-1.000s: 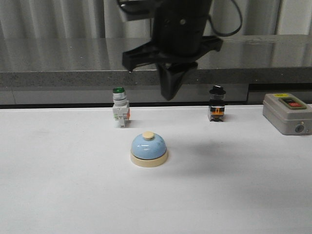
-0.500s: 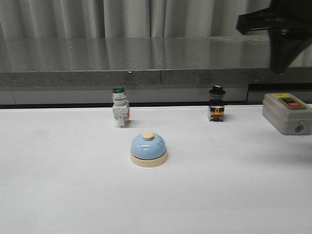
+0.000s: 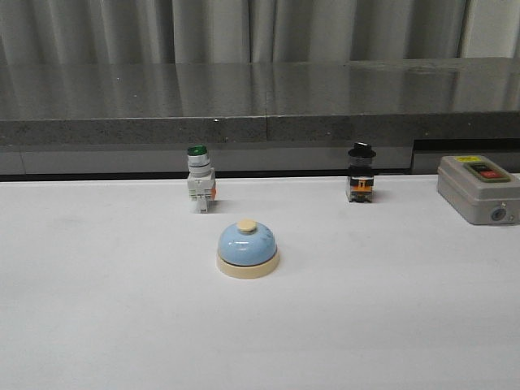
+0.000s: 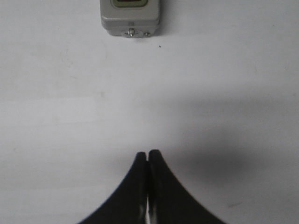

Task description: Place and press bell with both arms

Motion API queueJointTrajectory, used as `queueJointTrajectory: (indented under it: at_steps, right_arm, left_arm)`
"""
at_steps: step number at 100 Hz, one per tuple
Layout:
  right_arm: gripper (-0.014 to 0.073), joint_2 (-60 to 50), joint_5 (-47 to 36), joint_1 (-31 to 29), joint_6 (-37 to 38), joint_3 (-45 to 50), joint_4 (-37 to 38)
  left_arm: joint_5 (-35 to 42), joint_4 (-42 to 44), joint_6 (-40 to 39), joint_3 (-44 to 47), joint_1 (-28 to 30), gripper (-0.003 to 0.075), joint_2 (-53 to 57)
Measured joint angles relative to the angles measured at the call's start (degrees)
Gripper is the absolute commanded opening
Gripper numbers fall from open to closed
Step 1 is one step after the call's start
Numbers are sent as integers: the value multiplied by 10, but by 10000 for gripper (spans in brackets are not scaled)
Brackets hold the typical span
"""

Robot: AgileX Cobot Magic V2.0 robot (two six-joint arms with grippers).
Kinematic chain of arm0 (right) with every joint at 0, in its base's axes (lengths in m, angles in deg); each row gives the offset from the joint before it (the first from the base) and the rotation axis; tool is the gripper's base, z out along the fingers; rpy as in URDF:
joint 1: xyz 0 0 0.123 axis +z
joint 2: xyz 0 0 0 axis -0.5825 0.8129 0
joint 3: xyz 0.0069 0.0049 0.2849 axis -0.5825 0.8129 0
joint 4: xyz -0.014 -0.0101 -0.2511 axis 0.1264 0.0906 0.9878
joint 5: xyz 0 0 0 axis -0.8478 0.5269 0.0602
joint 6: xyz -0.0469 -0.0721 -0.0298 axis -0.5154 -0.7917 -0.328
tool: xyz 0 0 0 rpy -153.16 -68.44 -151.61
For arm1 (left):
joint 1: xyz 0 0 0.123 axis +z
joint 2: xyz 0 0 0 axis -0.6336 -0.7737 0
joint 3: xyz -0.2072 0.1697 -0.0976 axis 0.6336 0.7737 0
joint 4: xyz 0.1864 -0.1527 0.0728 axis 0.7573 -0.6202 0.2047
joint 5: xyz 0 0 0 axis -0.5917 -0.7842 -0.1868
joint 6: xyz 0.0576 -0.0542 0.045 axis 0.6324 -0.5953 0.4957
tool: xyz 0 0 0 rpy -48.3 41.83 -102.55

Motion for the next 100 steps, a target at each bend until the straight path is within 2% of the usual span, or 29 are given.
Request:
queueJointTrajectory:
  at_steps: [25, 66, 85, 100]
  right_arm:
    - [-59, -130, -23, 0, 0, 86, -3]
    - [-59, -389, -67, 0, 0, 171, -3]
    - [-59, -506, -130, 0, 0, 226, -3]
    - [-59, -598, -218, 0, 0, 297, -4]
  left_arm:
    - [0, 0, 0, 0, 0, -19, 0]
    - [0, 0, 0, 0, 0, -19, 0]
    - [0, 0, 0, 0, 0, -19, 0]
    - [0, 0, 0, 0, 0, -19, 0]
